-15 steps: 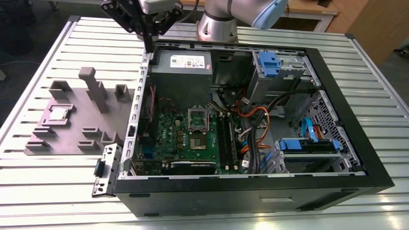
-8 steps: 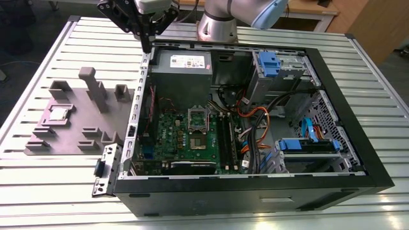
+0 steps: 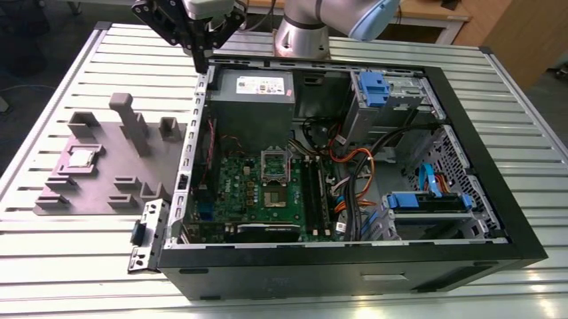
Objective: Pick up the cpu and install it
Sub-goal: 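Reach for the cpu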
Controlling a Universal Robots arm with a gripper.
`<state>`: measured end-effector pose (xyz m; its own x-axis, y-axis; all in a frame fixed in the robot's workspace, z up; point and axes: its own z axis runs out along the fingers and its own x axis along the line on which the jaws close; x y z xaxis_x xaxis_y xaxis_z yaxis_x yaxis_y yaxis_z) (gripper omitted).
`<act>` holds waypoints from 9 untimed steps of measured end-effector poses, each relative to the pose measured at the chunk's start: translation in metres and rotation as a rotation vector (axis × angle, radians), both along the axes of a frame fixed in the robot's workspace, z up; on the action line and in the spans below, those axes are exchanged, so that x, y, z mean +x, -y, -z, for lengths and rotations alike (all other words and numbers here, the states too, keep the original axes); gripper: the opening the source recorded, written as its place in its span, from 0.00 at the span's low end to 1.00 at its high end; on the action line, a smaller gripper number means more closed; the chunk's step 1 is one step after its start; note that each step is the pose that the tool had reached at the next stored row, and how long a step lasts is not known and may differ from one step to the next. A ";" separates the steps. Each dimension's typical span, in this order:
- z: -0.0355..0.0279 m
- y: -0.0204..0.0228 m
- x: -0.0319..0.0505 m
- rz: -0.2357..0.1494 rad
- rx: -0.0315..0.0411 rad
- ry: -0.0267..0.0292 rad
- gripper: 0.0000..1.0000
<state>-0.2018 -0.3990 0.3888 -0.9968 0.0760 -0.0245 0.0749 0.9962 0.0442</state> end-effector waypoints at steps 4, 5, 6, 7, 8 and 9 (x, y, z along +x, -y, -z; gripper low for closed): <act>0.0001 0.0000 -0.0001 0.000 0.0001 0.0001 0.11; 0.0001 0.0000 -0.0001 0.000 0.0001 0.0001 0.11; 0.0001 0.0000 -0.0001 0.000 0.0001 0.0000 0.11; 0.0002 0.0000 -0.0002 0.000 0.0002 0.0002 0.11; 0.0002 0.0000 -0.0007 0.000 0.0003 0.0002 0.11; 0.0002 0.0000 -0.0015 0.000 0.0003 0.0002 0.11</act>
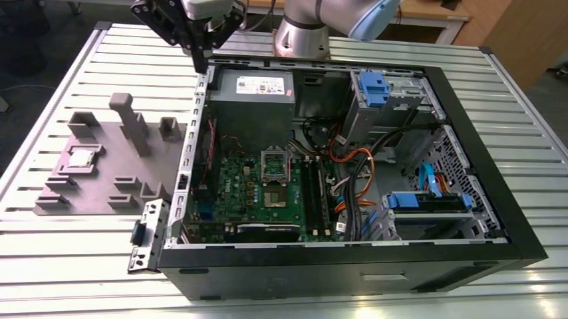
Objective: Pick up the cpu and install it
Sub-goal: 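Reach for the cpu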
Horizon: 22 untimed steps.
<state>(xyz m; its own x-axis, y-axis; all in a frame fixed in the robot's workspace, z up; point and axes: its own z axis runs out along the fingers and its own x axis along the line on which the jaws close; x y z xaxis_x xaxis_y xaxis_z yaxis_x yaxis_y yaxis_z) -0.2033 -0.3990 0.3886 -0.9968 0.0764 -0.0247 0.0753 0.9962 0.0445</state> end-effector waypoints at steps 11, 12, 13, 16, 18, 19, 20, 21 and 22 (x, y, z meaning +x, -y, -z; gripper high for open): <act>0.0000 0.0000 -0.0058 0.000 -0.0001 -0.0001 0.11; 0.0000 0.0000 -0.0058 0.000 -0.0001 -0.0001 0.11; 0.0000 0.0000 -0.0058 0.000 -0.0001 -0.0001 0.11; 0.0000 0.0000 -0.0060 0.000 -0.0001 -0.0001 0.11; 0.0000 0.0000 -0.0070 0.000 -0.0001 -0.0001 0.11; 0.0000 0.0000 -0.0077 0.000 -0.0002 -0.0002 0.11; 0.0000 0.0000 -0.0085 0.000 -0.0001 -0.0001 0.11; 0.0000 0.0000 -0.0095 0.000 -0.0002 -0.0002 0.11; 0.0001 0.0000 -0.0106 0.000 -0.0002 -0.0001 0.11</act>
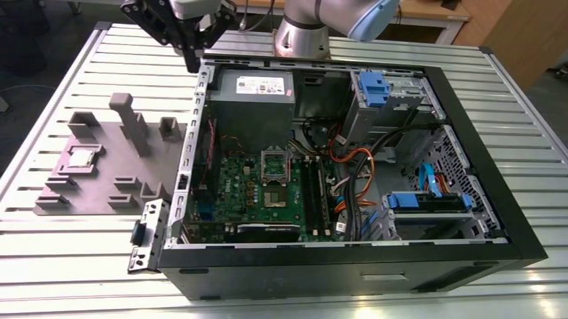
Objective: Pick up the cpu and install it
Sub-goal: 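Reach for the cpu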
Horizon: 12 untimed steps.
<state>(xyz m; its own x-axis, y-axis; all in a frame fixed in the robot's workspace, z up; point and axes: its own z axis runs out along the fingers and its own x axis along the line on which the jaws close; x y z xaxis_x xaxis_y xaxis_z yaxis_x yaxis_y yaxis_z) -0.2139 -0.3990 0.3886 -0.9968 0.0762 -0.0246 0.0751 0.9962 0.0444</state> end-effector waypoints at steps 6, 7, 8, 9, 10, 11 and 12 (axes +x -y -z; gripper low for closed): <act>0.0001 0.0000 -0.0048 0.000 0.0001 0.0001 0.11; 0.0001 0.0000 -0.0049 0.000 0.0000 0.0000 0.11; 0.0001 0.0000 -0.0049 0.000 0.0000 0.0000 0.11; 0.0001 0.0000 -0.0053 0.000 0.0000 0.0000 0.11; 0.0001 0.0000 -0.0056 0.000 0.0000 0.0000 0.11; 0.0001 0.0000 -0.0057 0.000 0.0000 0.0000 0.11; 0.0001 0.0000 -0.0057 0.000 0.0000 0.0000 0.11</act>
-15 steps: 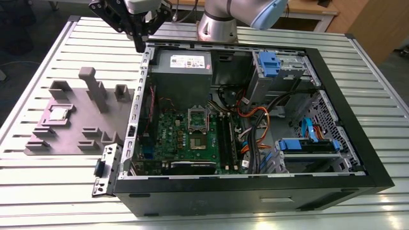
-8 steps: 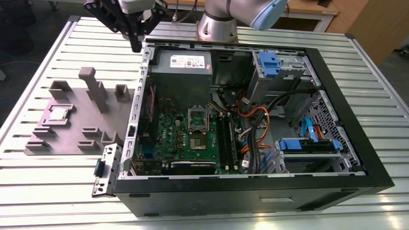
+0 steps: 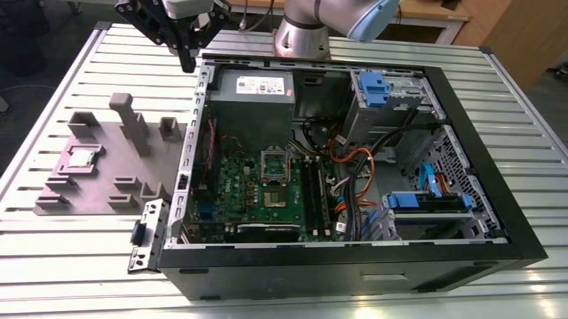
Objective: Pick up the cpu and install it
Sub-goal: 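Reach for the cpu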
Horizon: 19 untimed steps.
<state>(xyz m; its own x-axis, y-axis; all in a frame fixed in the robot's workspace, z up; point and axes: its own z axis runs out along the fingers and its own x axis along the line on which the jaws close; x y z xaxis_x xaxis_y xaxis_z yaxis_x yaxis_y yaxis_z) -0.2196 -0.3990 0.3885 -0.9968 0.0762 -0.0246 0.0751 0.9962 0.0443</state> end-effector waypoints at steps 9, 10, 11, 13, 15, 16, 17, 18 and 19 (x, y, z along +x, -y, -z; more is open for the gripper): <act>0.0000 0.0000 -0.0014 0.000 0.0001 0.0001 0.11; 0.0000 0.0000 -0.0019 0.000 -0.0001 -0.0001 0.11; 0.0000 0.0000 -0.0024 0.000 0.0000 0.0000 0.11; 0.0000 0.0000 -0.0037 0.000 0.0000 0.0000 0.11; 0.0000 0.0000 -0.0053 0.000 0.0000 0.0000 0.11; 0.0000 0.0000 -0.0057 0.000 0.0000 0.0000 0.11; 0.0000 0.0000 -0.0058 0.000 0.0000 0.0000 0.11; 0.0000 0.0000 -0.0059 0.000 0.0000 0.0000 0.11; 0.0000 0.0000 -0.0065 0.000 0.0000 0.0000 0.11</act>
